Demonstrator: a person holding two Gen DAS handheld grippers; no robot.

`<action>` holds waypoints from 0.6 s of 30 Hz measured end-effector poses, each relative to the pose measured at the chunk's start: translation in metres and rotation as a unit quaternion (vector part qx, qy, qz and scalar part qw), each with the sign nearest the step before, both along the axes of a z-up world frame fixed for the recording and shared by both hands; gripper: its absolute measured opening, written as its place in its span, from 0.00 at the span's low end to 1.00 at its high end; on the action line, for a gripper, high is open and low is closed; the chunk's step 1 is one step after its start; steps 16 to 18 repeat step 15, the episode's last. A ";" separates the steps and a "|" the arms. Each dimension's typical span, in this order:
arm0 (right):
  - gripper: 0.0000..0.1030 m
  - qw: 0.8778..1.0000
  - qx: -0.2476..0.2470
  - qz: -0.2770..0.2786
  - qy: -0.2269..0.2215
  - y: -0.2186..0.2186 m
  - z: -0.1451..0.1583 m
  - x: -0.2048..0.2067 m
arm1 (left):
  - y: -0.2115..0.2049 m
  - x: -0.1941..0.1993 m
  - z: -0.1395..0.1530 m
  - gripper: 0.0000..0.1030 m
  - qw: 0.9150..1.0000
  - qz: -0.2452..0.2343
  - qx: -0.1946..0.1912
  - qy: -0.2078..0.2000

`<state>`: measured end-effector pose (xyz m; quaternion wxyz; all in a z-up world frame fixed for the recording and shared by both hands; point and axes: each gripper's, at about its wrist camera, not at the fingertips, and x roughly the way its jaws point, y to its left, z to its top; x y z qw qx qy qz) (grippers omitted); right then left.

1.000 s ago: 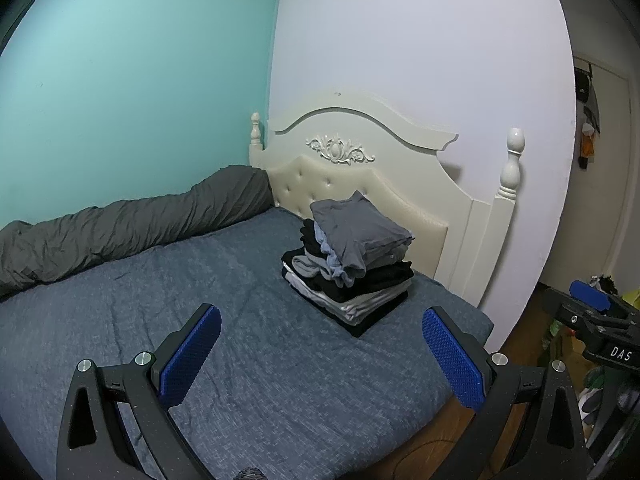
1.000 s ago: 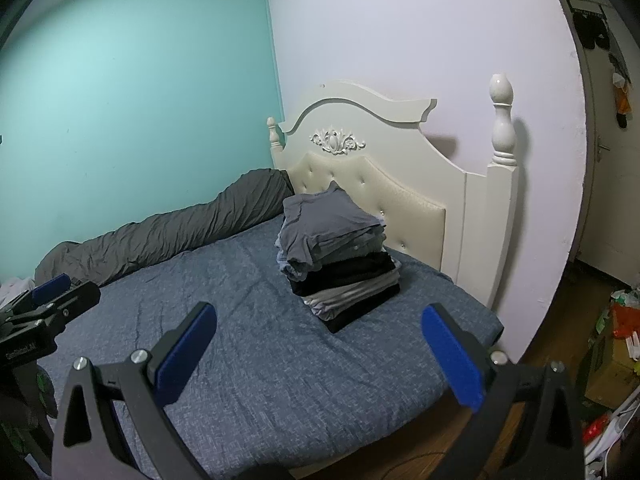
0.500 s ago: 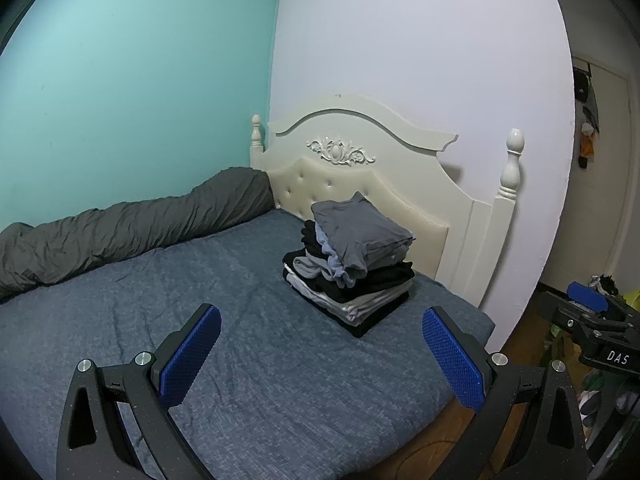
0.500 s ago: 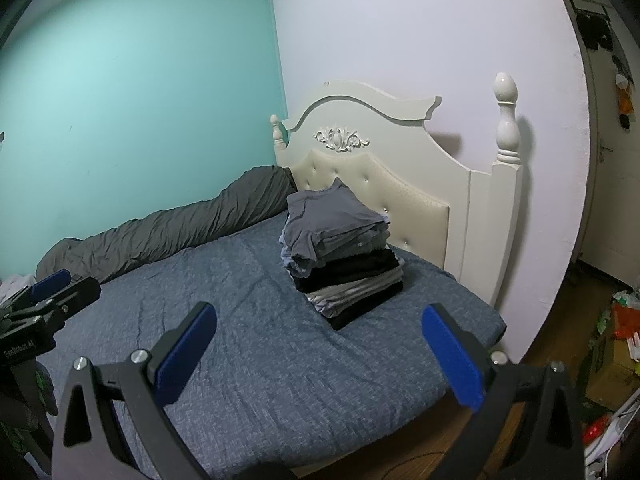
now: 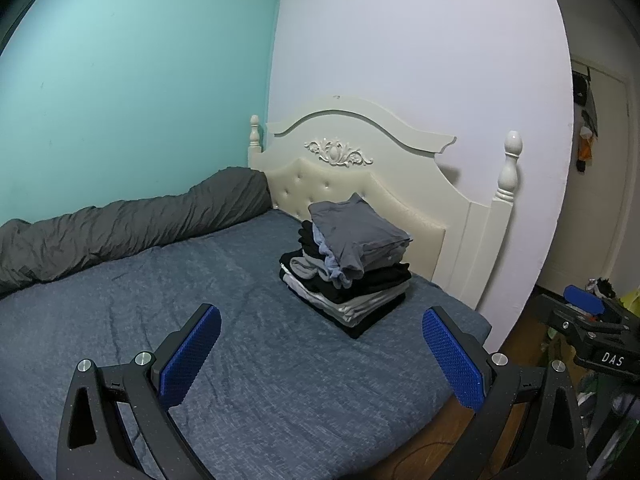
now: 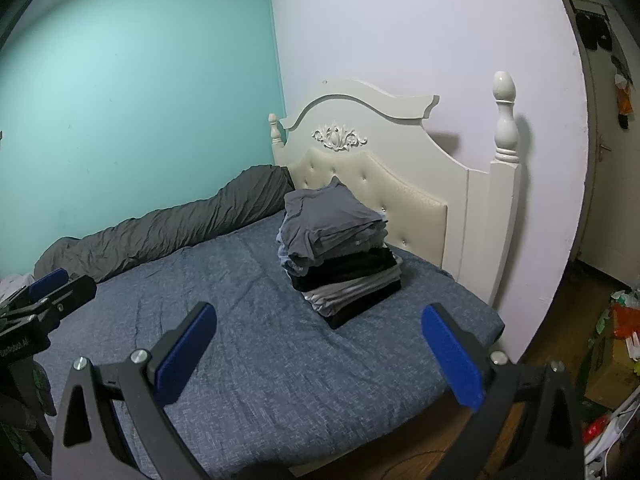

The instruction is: Fold clothes

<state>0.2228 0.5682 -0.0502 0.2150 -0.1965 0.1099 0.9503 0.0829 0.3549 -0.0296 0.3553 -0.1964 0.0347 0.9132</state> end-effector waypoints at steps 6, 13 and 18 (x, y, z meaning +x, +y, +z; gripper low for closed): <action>1.00 1.000 -0.002 -0.001 0.000 0.002 -0.001 0.001 | 0.001 -0.001 -0.003 1.00 1.000 -0.003 -0.003 -0.004; 1.00 1.000 -0.001 -0.002 0.000 0.003 0.000 0.002 | 0.001 -0.001 -0.005 1.00 1.000 -0.001 -0.002 -0.008; 1.00 1.000 -0.001 -0.003 0.002 0.003 0.000 0.003 | 0.000 -0.002 -0.004 1.00 1.000 0.001 -0.002 -0.009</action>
